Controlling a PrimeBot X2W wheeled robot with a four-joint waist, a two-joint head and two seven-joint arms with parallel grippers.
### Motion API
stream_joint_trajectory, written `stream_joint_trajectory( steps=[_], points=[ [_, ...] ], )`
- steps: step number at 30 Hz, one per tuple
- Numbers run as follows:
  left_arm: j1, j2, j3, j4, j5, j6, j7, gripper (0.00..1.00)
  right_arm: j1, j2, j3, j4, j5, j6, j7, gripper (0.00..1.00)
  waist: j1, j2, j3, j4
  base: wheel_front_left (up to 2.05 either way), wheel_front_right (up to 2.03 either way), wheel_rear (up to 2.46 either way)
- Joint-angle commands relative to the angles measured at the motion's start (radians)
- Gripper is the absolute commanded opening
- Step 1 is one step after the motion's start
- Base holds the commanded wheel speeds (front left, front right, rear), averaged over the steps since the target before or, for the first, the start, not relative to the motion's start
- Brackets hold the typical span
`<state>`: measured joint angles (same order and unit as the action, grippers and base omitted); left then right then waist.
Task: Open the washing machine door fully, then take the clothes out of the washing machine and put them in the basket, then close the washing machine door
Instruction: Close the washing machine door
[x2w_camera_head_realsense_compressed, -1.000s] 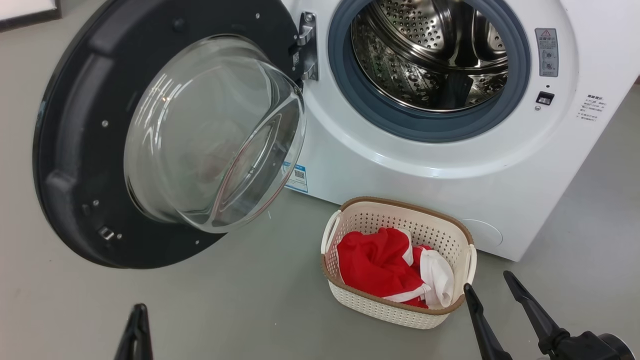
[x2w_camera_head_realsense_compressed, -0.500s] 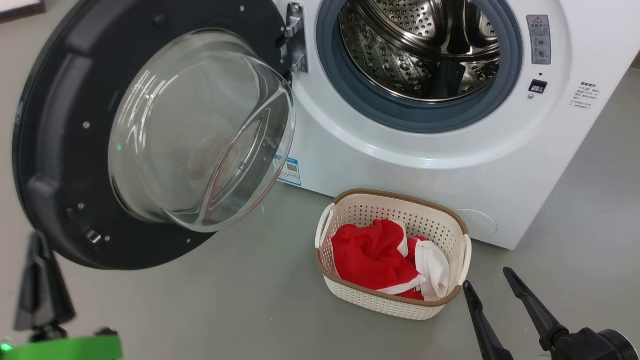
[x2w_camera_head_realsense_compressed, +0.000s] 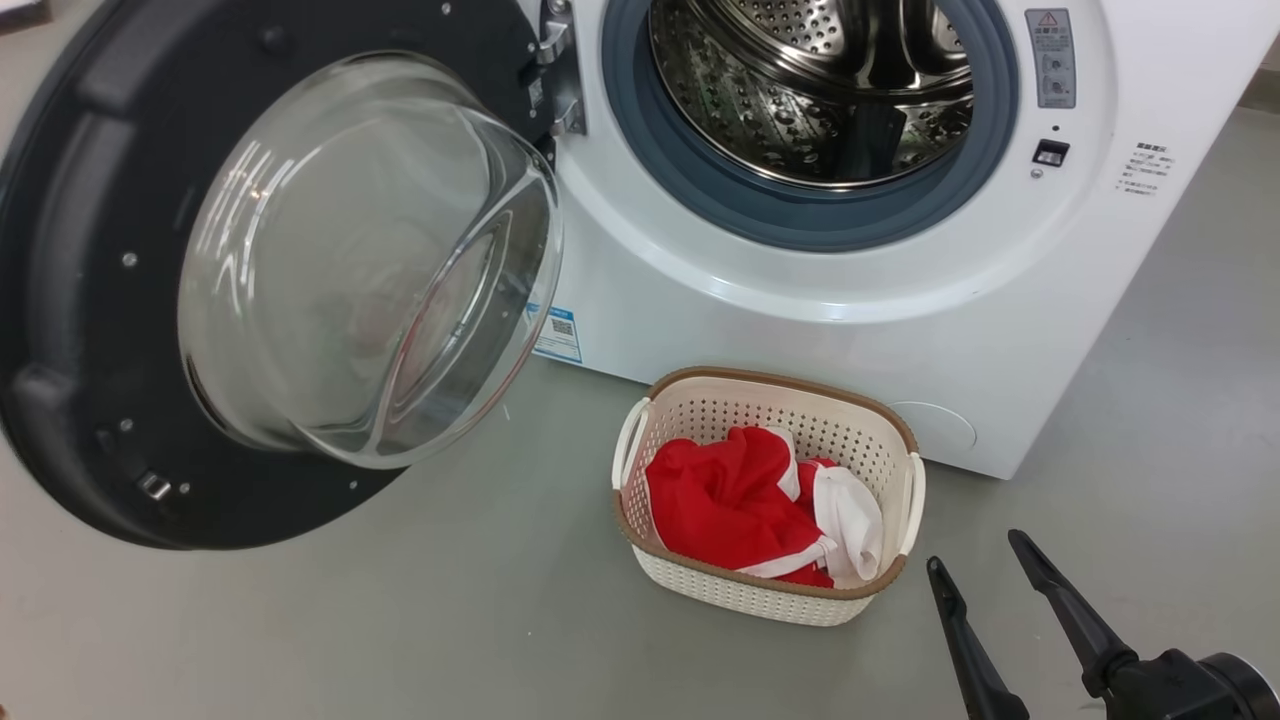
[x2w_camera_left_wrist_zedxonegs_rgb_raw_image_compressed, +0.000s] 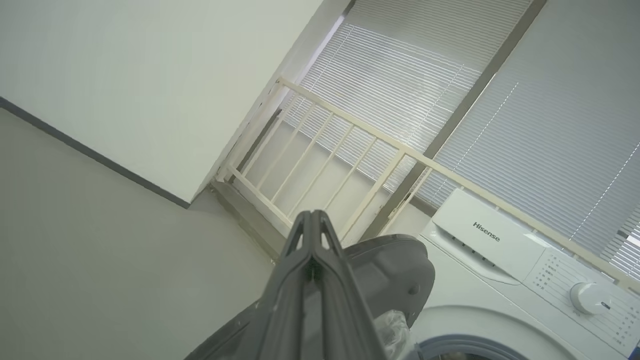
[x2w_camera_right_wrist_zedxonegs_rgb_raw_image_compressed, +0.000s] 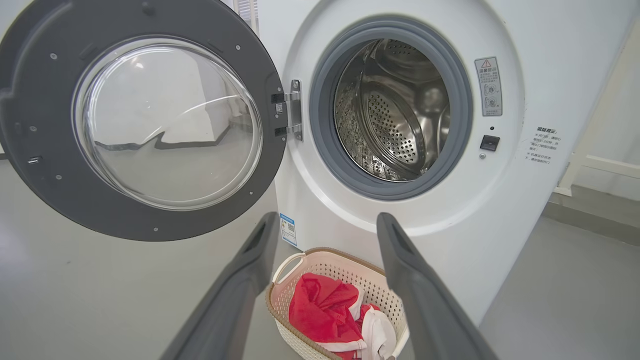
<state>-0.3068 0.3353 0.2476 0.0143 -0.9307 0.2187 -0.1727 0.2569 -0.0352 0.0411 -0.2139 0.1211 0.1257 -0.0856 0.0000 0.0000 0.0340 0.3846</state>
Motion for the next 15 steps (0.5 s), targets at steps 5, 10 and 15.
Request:
stream_joint_trajectory(
  steps=[5,10,15],
  points=[
    [-0.161,0.062,0.116,0.115,-0.171,-0.012,0.109,0.00,-0.043,-0.015,0.017,-0.033,-0.011,0.005,0.002,1.00,0.0000,0.0000,0.006,-0.022,0.00,0.00,0.00],
    [-0.291,0.110,0.174,0.280,-0.296,0.008,0.222,0.00,-0.042,-0.015,0.017,-0.040,-0.019,0.005,0.008,1.00,0.0000,0.0000,0.015,-0.041,0.00,0.00,0.00],
    [-0.383,0.136,0.196,0.411,-0.384,0.051,0.333,0.00,-0.035,-0.015,0.019,-0.051,-0.024,0.005,0.015,1.00,0.0000,0.0000,0.019,-0.054,0.00,0.00,0.00]
  ],
)
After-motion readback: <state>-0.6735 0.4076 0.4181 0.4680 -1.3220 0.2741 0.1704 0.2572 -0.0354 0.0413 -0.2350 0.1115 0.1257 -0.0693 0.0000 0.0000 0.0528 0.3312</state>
